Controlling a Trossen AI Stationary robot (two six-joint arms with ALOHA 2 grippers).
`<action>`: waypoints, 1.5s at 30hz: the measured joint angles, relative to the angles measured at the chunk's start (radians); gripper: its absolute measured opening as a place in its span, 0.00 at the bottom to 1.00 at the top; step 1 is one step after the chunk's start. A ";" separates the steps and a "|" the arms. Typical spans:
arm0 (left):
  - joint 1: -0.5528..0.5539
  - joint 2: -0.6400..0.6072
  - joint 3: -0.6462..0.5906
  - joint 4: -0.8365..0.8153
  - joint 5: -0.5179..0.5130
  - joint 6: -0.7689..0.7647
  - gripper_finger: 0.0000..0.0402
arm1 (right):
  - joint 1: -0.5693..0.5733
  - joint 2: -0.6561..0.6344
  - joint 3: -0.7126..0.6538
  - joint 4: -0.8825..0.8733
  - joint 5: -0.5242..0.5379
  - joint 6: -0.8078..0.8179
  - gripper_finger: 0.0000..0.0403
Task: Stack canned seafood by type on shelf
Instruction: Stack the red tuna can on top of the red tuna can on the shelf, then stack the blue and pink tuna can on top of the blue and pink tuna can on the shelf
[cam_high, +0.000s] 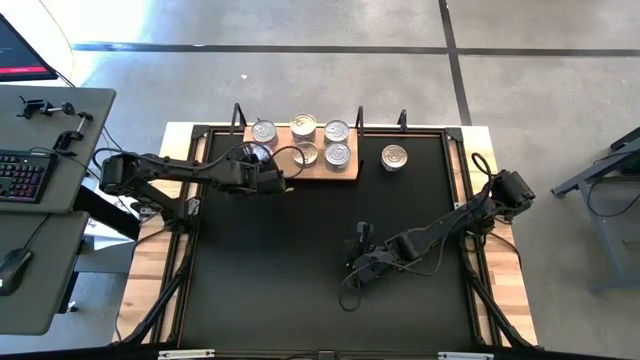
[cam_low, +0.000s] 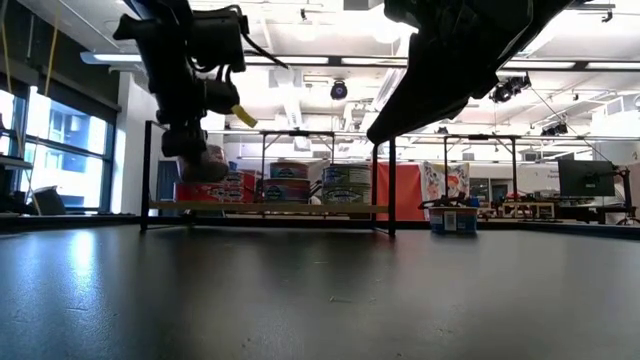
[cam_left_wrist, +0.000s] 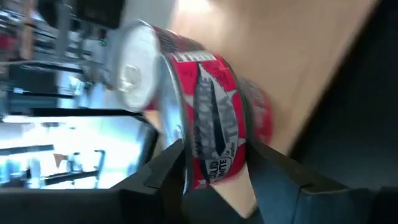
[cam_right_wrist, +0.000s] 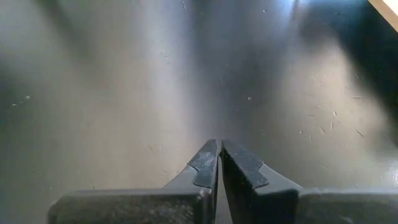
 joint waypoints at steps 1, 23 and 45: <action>0.004 0.001 -0.002 0.000 0.018 -0.001 0.39 | 0.000 0.000 0.000 0.000 0.000 0.000 0.03; -0.048 0.001 0.167 -0.147 0.083 -0.208 0.57 | 0.000 0.000 0.000 -0.016 0.034 0.021 0.03; -0.545 0.046 -0.198 1.075 0.136 -0.255 0.57 | -0.467 -0.340 -0.254 -0.687 0.133 0.110 0.00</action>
